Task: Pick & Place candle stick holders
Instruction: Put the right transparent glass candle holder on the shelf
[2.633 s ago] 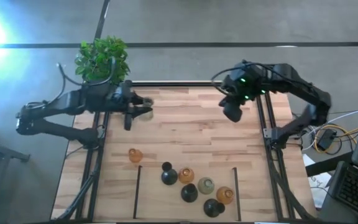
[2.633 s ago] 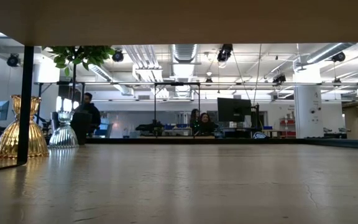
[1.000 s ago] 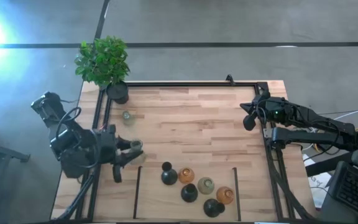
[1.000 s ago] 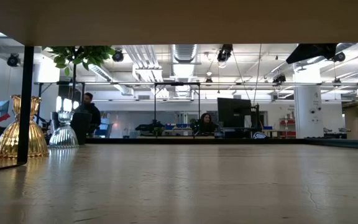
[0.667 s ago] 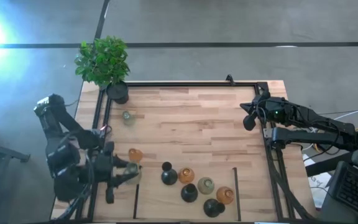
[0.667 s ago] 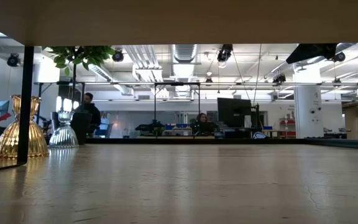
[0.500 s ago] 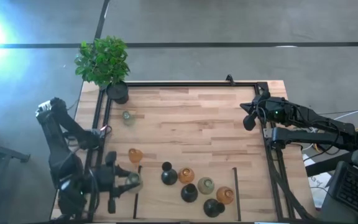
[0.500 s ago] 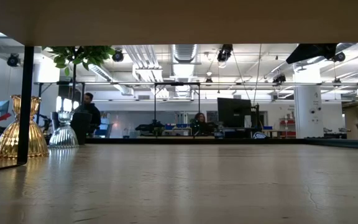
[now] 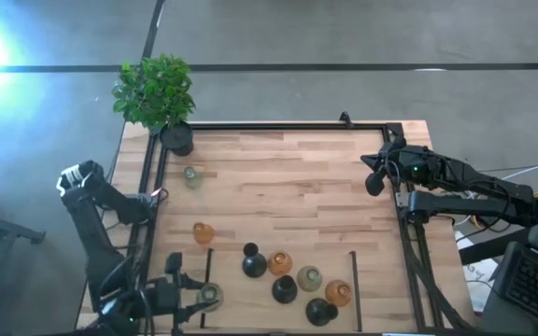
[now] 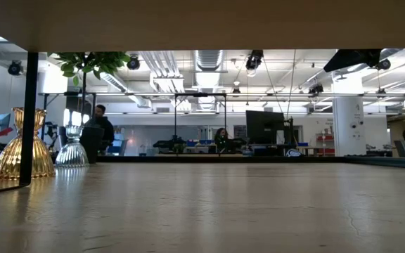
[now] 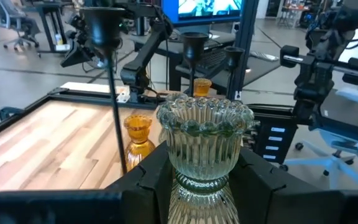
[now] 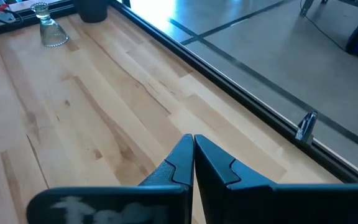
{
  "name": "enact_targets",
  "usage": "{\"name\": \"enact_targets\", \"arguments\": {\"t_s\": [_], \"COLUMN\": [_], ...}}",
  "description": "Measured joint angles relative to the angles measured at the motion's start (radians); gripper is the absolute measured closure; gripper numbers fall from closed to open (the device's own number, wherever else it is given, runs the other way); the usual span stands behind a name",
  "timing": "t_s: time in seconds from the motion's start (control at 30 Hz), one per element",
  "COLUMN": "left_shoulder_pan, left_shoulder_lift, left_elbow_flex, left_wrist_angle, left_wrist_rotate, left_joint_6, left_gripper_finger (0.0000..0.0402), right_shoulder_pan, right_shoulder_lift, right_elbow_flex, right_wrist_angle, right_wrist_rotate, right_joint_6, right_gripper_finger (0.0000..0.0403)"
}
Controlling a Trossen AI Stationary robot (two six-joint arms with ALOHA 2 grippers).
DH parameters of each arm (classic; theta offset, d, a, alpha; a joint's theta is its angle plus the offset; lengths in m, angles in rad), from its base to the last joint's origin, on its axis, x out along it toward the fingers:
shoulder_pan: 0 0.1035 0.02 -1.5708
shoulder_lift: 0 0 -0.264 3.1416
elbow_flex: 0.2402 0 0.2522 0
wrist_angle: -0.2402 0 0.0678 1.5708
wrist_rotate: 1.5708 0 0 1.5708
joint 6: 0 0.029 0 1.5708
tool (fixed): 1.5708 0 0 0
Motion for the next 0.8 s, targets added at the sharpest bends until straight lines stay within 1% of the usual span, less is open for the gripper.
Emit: {"name": "enact_targets", "arguments": {"t_s": [0.3, 0.63, 0.8], "left_shoulder_pan": [0.047, 0.093, 0.110], "left_shoulder_lift": [0.090, 0.144, 0.175], "left_elbow_flex": [0.000, -0.002, -0.002], "left_wrist_angle": [0.163, 0.267, 0.347], "left_wrist_rotate": [-0.003, 0.061, 0.120], "left_joint_6": [0.118, 0.193, 0.239], "left_gripper_finger": [0.0275, 0.0275, 0.0275], "right_shoulder_pan": [0.000, 0.000, 0.000], "right_shoulder_lift": [0.000, 0.000, 0.000], "right_elbow_flex": [0.000, 0.000, 0.000], "right_wrist_angle": [0.000, 0.000, 0.000], "right_wrist_rotate": [0.000, 0.000, 0.000], "right_joint_6": [0.000, 0.000, 0.000], "right_gripper_finger": [0.0394, 0.0394, 0.0394]}}
